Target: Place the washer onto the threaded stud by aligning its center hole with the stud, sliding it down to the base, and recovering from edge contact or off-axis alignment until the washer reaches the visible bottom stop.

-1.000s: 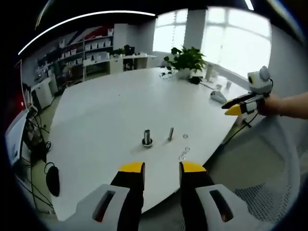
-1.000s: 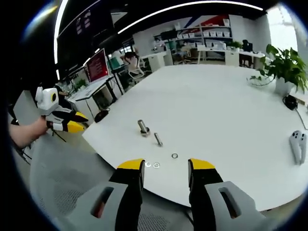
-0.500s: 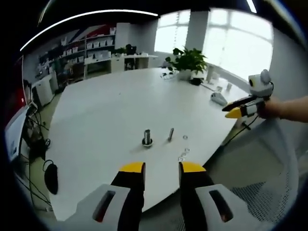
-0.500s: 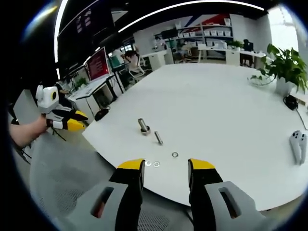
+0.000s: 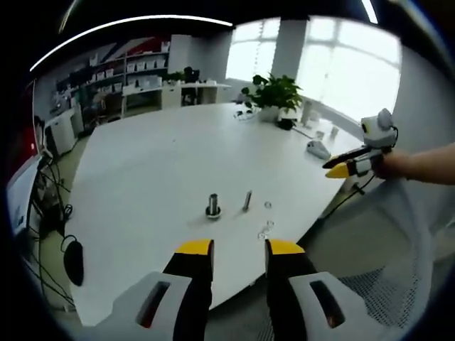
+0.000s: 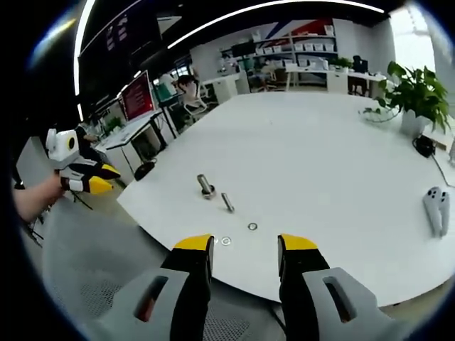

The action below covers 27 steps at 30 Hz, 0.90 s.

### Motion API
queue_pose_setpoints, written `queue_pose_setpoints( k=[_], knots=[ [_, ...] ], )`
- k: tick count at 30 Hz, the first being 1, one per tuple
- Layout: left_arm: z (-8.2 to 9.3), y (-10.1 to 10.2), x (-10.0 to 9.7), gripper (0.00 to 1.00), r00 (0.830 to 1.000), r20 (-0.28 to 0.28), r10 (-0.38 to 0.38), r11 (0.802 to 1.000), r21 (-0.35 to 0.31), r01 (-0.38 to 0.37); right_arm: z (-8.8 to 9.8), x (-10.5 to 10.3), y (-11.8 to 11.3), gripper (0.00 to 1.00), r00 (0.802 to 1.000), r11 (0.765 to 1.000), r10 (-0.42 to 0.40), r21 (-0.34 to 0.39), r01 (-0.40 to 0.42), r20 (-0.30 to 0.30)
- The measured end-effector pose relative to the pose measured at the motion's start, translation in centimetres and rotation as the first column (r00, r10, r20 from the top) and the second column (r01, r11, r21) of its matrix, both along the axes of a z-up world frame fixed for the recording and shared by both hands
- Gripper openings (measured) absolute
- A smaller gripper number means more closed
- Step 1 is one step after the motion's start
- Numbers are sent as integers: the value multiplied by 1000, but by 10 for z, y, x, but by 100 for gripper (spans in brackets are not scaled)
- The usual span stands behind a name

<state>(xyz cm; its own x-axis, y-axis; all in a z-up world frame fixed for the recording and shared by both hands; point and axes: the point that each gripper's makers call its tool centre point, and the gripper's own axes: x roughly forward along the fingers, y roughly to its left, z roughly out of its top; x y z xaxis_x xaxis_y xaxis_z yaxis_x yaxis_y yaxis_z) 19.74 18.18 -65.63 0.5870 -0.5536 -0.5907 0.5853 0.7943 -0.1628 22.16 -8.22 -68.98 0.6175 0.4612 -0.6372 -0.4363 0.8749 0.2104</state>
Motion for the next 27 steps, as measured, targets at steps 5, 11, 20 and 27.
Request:
queue_pose_setpoints(
  k=[5,11,20,27],
  knots=[
    [-5,-3,-9,27,1000,-17,-18,1000,0,18,-1,0,2,39,1000,1000,14,-6,-14,-7],
    [-15,-7,-10,26,999,-5,-38,998,40,38,-2,-1,1,39,1000,1000,8,-2,-8,-9],
    [-15,-8,-10,29,999,-5,-34,999,12,34,-3,-1,2,39,1000,1000,9,-9,-9,-13],
    [-14,-5,-7,31,1000,-4,-15,1000,-6,15,-6,-3,3,39,999,1000,22,-21,-22,-28]
  ],
)
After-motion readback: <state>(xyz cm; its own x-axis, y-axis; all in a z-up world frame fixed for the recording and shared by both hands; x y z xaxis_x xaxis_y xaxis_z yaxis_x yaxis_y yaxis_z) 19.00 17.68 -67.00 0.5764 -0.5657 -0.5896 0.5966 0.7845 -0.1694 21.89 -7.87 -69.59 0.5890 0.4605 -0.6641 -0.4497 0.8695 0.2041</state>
